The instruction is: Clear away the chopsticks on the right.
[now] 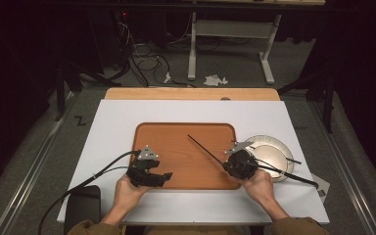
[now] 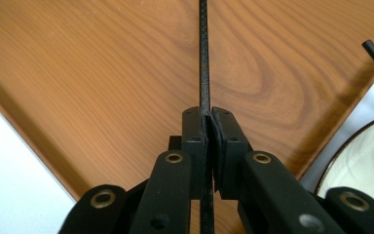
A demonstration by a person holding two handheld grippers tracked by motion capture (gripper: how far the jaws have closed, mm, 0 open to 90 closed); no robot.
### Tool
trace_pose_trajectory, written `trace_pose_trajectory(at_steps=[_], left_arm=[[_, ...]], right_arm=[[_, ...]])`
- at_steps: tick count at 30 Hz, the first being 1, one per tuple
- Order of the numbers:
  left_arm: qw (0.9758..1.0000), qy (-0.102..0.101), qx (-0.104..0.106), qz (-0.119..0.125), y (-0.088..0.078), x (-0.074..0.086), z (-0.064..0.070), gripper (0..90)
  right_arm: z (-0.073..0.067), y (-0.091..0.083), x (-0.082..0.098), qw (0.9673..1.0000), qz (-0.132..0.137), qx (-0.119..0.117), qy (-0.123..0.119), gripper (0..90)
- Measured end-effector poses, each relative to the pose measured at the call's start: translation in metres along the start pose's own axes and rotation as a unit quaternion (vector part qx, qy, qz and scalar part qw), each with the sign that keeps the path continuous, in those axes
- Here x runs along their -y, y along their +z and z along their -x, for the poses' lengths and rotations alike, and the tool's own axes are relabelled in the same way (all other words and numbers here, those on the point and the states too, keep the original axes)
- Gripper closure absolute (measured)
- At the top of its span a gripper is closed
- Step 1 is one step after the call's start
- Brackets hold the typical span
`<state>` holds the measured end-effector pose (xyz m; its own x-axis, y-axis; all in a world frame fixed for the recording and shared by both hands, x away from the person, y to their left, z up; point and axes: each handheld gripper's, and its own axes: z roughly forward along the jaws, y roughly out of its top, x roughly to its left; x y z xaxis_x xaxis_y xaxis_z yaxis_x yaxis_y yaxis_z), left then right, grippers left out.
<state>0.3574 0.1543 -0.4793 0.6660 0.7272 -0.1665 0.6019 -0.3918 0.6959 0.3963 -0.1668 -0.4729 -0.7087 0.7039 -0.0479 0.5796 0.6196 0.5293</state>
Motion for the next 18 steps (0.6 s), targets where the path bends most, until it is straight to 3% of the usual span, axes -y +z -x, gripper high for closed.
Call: trace_pose_trajectory(at_steps=[9,14,18], left_arm=[[1.0000,0.001,0.001,0.001,0.000,0.000,0.000,31.8],[1.0000,0.000,0.000,0.004,-0.001,0.000,0.001,31.9],[1.0000,0.001,0.001,0.003,-0.001,0.000,0.001,31.9]], right_arm=[[-0.003,0.013,0.000,0.9995,-0.032,0.004,0.004,84.1],[-0.002,0.012,-0.001,0.9996,-0.027,0.006,0.007,83.3],[0.000,0.015,0.001,0.9988,-0.035,0.035,0.005,85.7]])
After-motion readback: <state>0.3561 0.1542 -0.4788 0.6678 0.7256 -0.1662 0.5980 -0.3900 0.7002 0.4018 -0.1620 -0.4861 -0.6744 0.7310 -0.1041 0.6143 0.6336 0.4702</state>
